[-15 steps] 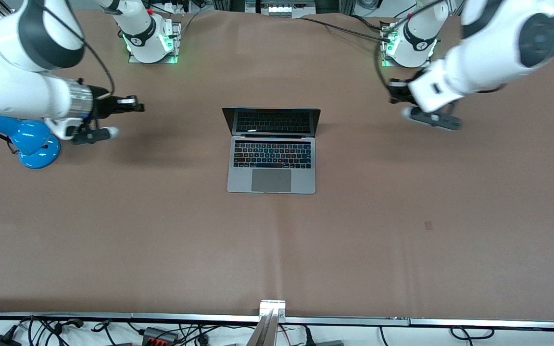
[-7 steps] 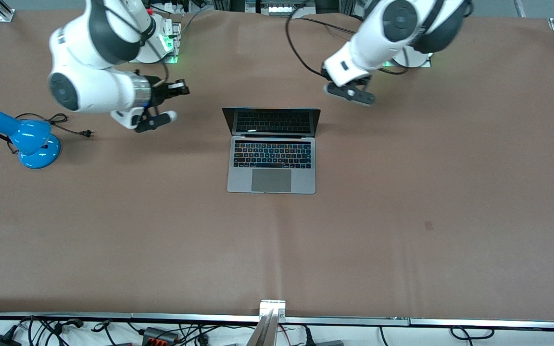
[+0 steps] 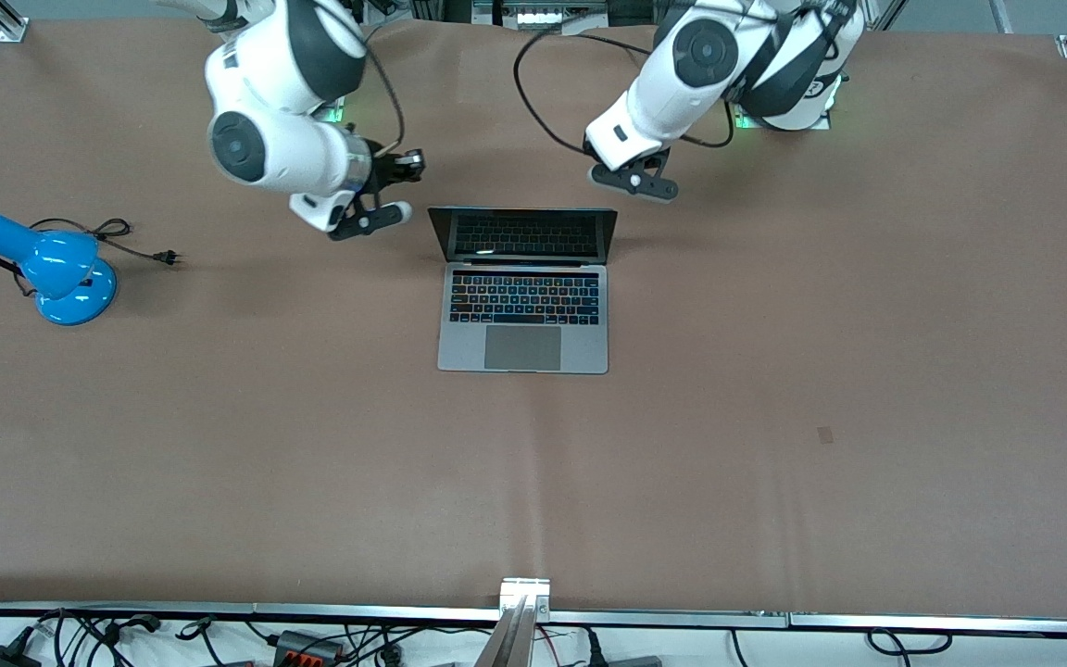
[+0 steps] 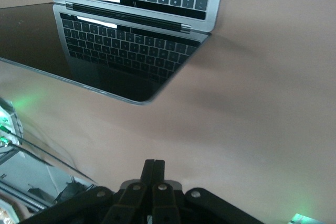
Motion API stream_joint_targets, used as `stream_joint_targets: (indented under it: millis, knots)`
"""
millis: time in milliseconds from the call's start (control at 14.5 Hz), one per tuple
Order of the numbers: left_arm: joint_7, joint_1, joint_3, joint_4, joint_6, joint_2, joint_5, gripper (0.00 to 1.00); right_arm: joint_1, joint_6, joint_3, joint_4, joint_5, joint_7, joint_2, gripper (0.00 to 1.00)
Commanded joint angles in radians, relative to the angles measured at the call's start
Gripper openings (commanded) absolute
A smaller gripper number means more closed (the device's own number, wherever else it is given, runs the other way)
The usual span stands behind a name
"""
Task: Close laptop with both arms from behind
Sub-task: 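Move the right gripper and the left gripper toward the laptop's screen back, then push the laptop screen down with both grippers until the lid shuts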
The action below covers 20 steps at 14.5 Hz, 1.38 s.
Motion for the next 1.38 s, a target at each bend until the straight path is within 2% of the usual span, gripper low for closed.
stream_joint_targets:
  millis: [0, 69, 206, 412, 619, 756, 825, 962, 1100, 1306]
  knots:
    - [-0.015, -0.013, -0.01, 0.018, 0.059, 0.078, 0.066, 0.0, 0.055, 0.091, -0.01, -0.01, 0.018, 0.052, 0.036, 0.0]
    - [-0.023, -0.026, -0.01, 0.015, 0.107, 0.114, 0.097, 0.0, 0.072, 0.134, -0.01, -0.009, 0.02, 0.058, 0.059, 0.0]
    - [-0.05, -0.02, 0.0, 0.045, 0.116, 0.152, 0.105, 0.0, 0.093, 0.206, -0.009, 0.002, 0.02, 0.077, 0.102, 0.0]
    - [-0.053, -0.017, 0.012, 0.059, 0.124, 0.159, 0.14, 0.0, 0.078, 0.217, -0.015, 0.059, 0.02, 0.081, 0.123, 0.0]
    - [-0.079, -0.018, 0.03, 0.13, 0.138, 0.207, 0.218, 0.0, 0.063, 0.249, -0.02, 0.091, 0.02, 0.092, 0.123, 0.0]
    - [-0.092, -0.018, 0.046, 0.171, 0.136, 0.289, 0.253, 0.0, 0.061, 0.306, -0.02, 0.091, 0.02, 0.094, 0.151, 0.0]
    - [-0.095, -0.03, 0.075, 0.199, 0.139, 0.344, 0.304, 0.0, 0.061, 0.339, -0.02, 0.091, 0.02, 0.095, 0.169, 0.0]
    - [-0.142, -0.032, 0.09, 0.262, 0.152, 0.444, 0.407, 0.0, 0.073, 0.411, -0.02, 0.095, 0.018, 0.121, 0.201, 0.0]
    - [-0.167, -0.034, 0.098, 0.303, 0.15, 0.503, 0.454, 0.0, 0.069, 0.456, -0.02, 0.131, 0.018, 0.127, 0.249, 0.0]
    - [-0.17, -0.035, 0.115, 0.351, 0.15, 0.544, 0.459, 0.0, 0.053, 0.461, -0.023, 0.21, 0.014, 0.126, 0.316, 0.0]
